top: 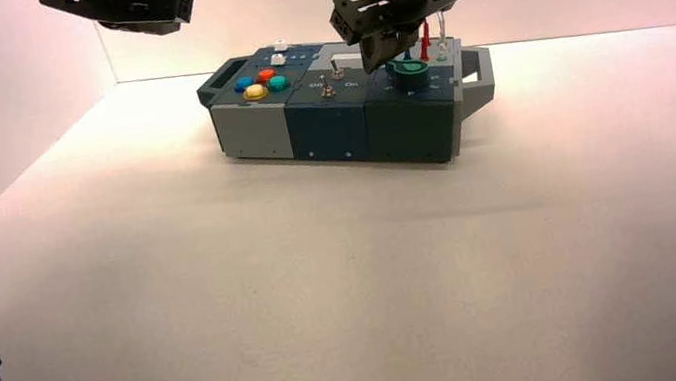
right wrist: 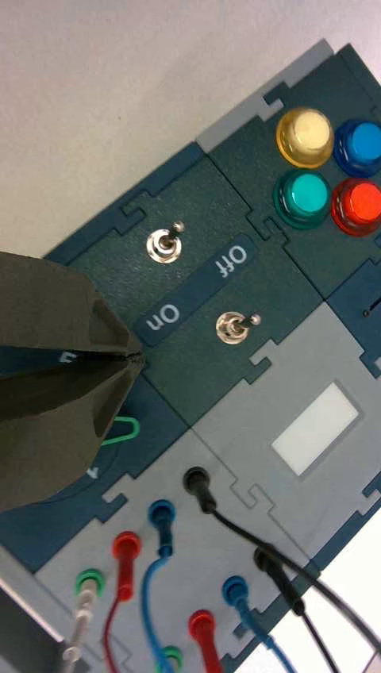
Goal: Turn the knob to position 2.
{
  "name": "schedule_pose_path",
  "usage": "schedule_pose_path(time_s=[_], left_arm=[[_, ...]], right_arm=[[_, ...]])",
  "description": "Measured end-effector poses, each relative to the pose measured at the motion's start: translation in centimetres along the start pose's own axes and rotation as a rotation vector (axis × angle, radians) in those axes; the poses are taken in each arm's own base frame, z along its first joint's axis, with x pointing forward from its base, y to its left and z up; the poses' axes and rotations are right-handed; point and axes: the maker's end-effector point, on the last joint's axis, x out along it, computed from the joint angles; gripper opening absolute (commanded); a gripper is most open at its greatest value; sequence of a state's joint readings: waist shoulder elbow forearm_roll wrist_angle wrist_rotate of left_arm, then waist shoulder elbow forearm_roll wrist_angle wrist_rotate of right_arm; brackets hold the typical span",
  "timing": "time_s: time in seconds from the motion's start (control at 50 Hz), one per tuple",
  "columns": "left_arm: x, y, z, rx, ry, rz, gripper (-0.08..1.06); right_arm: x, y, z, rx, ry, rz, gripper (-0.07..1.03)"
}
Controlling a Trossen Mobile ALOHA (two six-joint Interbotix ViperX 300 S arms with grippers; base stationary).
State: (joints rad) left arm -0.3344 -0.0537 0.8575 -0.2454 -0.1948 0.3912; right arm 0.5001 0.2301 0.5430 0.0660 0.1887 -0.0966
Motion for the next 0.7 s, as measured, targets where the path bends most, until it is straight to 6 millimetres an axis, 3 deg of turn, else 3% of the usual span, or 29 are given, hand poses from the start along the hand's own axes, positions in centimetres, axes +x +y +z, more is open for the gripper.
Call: schedule_pose_path(time_s=[0.26,0.54,0.7], left_arm=[[0.0,0.0,-0.2,-0.001,0.003,0.001,-0.03],[0.0,0.0,-0.1,-0.002,0.002,0.001,-0.03],[0.0,0.0,-0.2,-0.002,0.003,0.001,-0.03]], right_arm=[[0.2,-0.3,0.1,-0.001,0.000,-0.005,-0.02],[0.5,-2.4,-0.3,0.037,0.007,-0.032,-0.02],[0.7,-2.6,-0.4,0.041,0.010,-0.035,-0.02]])
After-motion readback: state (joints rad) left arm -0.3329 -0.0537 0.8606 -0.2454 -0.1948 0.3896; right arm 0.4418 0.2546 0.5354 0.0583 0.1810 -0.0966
